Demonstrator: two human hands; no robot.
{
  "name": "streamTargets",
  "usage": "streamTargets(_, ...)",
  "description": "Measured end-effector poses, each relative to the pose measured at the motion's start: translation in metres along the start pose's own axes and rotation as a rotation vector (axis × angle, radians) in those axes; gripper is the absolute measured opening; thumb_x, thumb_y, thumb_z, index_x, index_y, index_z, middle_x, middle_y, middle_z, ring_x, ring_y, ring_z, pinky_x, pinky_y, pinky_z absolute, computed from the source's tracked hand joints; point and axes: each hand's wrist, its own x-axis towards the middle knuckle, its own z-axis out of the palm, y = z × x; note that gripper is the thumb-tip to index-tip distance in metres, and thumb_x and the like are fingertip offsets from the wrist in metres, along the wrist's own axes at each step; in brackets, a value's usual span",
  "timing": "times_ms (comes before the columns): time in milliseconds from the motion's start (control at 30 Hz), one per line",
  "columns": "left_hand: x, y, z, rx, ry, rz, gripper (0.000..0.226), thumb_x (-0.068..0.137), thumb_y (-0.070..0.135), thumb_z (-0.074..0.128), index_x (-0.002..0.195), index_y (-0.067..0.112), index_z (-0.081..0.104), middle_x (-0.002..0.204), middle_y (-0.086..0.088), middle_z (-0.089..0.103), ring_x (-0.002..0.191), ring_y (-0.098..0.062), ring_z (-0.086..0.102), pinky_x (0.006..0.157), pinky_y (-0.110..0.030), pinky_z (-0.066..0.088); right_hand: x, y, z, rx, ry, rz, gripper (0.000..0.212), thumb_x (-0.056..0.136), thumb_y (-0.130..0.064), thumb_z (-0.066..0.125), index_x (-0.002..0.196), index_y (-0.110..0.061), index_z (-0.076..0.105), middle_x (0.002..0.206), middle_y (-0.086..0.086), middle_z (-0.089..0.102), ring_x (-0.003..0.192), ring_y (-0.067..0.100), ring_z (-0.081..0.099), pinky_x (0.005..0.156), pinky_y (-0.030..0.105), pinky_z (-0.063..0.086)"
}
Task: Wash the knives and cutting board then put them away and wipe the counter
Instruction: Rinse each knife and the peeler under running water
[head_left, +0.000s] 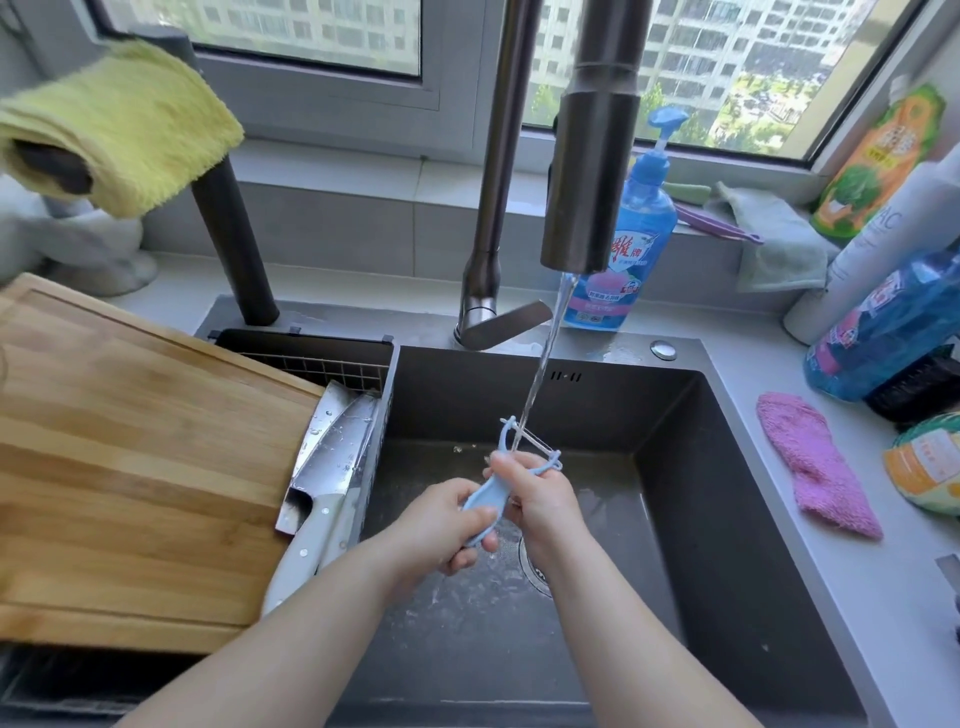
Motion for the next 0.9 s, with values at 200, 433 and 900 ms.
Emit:
streamTargets(200, -0.008, -0.007, 0.000, -0.031, 0.101, -0.006, 0.008, 0.094, 0.014, 0.044, 0.092, 0.016, 0.053, 0.068, -0.003, 0.060, 0.033, -0.003, 0.039, 0.036, -0.014, 0.031, -0.003, 0.002, 0.002, 0.000, -0.050, 0.024, 0.015, 0.094, -0.016, 0.050, 0.082, -0.006, 0.054, 0.070, 0.008, 0.059, 0.062, 0.018, 0.059, 0.058, 0.026, 0.050)
streamTargets(433, -0.018, -0.009, -0.010, -0.023, 0.197, 0.057, 0.013, 0.094, 0.012, 0.045, 0.092, 0.016, 0.057, 0.068, -0.002, 0.062, 0.034, -0.001, 0.041, 0.037, -0.013, 0.032, -0.012, 0.010, 0.004, -0.094, -0.160, 0.025, 0.030, 0.098, -0.025, 0.039, 0.091, -0.003, 0.059, 0.083, 0.013, 0.066, 0.072, 0.021, 0.061, 0.068, 0.029, 0.049)
streamTargets(900, -0.107, -0.039, -0.125, 0.330, 0.649, 0.166, 0.033, 0.086, 0.009, 0.057, 0.066, 0.035, 0.060, 0.072, -0.006, 0.066, 0.061, -0.018, 0.059, 0.060, -0.027, 0.040, -0.034, 0.031, 0.054, -0.677, -0.246, -0.217, 0.046, 0.094, -0.020, 0.050, 0.138, -0.020, 0.037, 0.148, 0.001, 0.032, 0.137, 0.015, 0.030, 0.108, 0.031, 0.029)
